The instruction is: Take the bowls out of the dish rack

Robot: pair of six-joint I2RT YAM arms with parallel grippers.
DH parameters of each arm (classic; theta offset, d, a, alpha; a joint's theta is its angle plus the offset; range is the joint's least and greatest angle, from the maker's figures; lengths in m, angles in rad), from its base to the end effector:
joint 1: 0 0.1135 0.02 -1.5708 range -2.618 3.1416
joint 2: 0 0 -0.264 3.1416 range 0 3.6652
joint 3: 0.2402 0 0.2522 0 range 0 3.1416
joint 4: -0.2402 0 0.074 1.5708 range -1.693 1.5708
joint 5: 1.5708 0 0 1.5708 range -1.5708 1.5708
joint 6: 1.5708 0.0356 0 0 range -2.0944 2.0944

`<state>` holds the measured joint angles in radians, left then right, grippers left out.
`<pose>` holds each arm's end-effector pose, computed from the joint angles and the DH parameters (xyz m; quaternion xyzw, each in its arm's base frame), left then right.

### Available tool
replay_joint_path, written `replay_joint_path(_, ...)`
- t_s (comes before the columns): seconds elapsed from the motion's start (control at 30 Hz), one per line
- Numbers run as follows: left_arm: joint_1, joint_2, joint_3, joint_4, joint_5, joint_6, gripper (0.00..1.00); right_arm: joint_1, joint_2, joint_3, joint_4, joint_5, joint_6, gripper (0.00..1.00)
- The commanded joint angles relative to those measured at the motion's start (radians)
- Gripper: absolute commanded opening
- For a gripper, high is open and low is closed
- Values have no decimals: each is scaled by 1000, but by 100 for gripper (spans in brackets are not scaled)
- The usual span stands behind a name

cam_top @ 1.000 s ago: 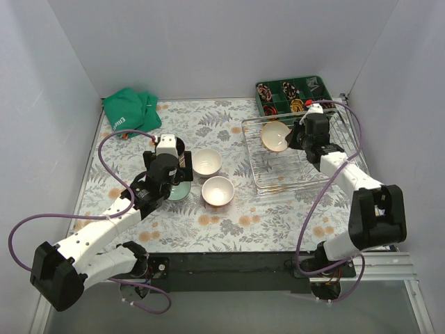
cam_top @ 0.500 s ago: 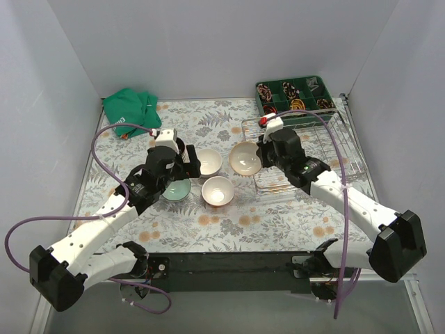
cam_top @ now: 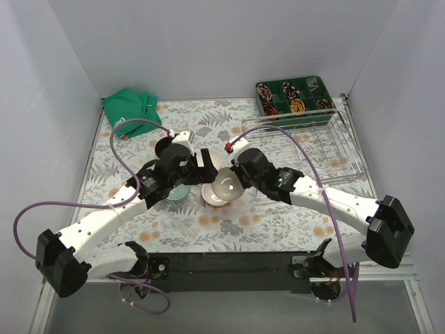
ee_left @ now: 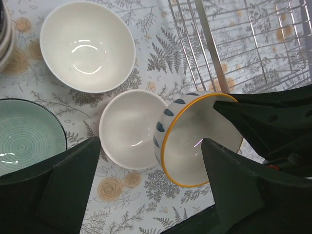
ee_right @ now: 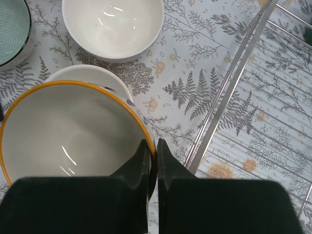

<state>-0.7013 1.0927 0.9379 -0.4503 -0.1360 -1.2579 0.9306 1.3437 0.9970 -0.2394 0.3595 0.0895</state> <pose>0.1862 -0.1510 0.3073 -0.2731 0.8410 -0.3511 0.3081 0.1897 0.2337 0.2846 -0.2768 0.8260 0.0896 0.4828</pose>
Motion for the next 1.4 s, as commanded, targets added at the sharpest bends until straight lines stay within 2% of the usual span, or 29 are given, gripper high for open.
replay_joint_path(0.0, -59, 33, 27, -27, 4, -29, 81, 30, 14, 77, 45, 42, 15, 1)
replay_joint_path(0.3, -142, 107, -16, -53, -112, -37, 63, 34, 25, 81, 48, -17, 81, 1)
replay_joint_path(0.53, -179, 141, -31, -54, -165, -51, 29, 36, 25, 74, 63, -56, 95, 1)
replay_joint_path(0.57, -185, 142, -30, -56, -169, -49, 16, 36, 25, 72, 63, -60, 96, 1)
replay_joint_path(0.67, -194, 130, -19, -68, -189, -52, 0, 36, 15, 61, 71, -80, 104, 1)
replay_joint_path(0.77, -195, 107, -10, -109, -205, -52, 0, 36, -4, 40, 78, -87, 101, 19)
replay_joint_path(0.8, -195, 99, -8, -140, -208, -52, 0, 36, -14, 35, 78, -79, 101, 32)
replay_joint_path(0.87, -195, 76, -11, -174, -224, -66, 0, 36, -38, 17, 78, -61, 95, 46)
replay_joint_path(0.9, -196, 67, -16, -209, -229, -75, 0, 36, -49, 9, 78, -57, 93, 56)
replay_joint_path(1.0, -195, 35, -36, -286, -226, -127, 0, 34, -93, -15, 78, -48, 92, 69)
replay_joint_path(1.2, -196, 3, -80, -410, -148, -221, 0, 34, -169, -66, 95, 45, 85, 73)
replay_joint_path(1.37, -196, 16, -123, -435, -80, -245, 0, 24, -213, -104, 137, 94, 81, 74)
